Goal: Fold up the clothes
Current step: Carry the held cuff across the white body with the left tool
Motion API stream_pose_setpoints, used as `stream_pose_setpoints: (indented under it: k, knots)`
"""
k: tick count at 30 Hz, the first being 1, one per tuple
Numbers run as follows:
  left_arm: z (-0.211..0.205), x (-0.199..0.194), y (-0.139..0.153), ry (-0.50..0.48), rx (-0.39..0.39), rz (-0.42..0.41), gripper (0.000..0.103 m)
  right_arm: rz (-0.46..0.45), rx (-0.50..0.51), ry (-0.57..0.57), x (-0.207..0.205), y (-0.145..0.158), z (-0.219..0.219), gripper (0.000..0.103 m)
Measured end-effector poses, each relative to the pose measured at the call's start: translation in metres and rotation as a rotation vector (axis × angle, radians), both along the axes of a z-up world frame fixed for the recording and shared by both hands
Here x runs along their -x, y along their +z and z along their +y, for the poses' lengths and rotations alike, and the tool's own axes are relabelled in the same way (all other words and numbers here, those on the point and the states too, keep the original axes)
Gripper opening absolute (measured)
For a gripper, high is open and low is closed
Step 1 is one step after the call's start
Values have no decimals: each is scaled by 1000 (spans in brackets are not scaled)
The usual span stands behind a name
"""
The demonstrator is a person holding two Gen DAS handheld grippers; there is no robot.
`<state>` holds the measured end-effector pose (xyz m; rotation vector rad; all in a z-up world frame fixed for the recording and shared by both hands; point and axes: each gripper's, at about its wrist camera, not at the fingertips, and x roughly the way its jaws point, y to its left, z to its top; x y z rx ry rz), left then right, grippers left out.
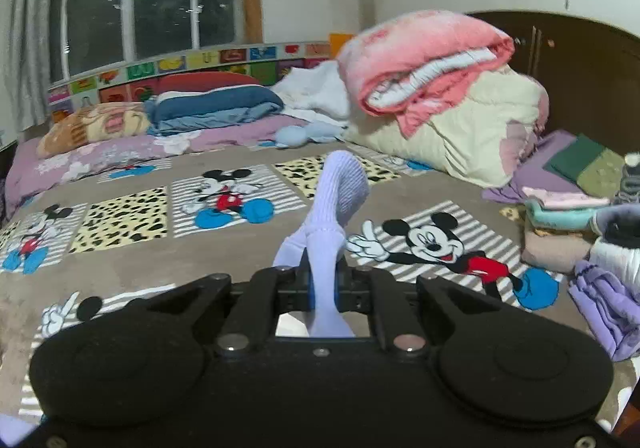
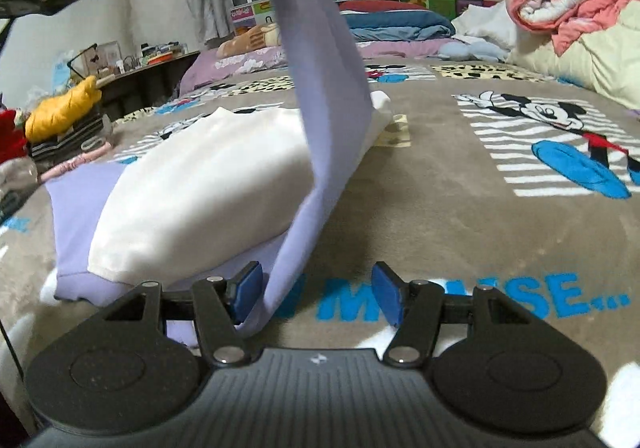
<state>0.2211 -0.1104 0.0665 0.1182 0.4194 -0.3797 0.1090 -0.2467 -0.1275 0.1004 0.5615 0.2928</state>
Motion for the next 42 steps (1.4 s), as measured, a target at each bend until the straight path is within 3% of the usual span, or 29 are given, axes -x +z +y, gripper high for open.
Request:
stream_pose_setpoints:
  k: [7,15,42]
  knots:
    - [50,4,-5,80,11,7,6,-26,89,16,-1,-3,12,64]
    - [95,2,-26,165,4,46,6,-30,111,23,4,-2,15,64]
    - [197,17,-145,400,72,228,6,-27,151,45,14,-1,22,65]
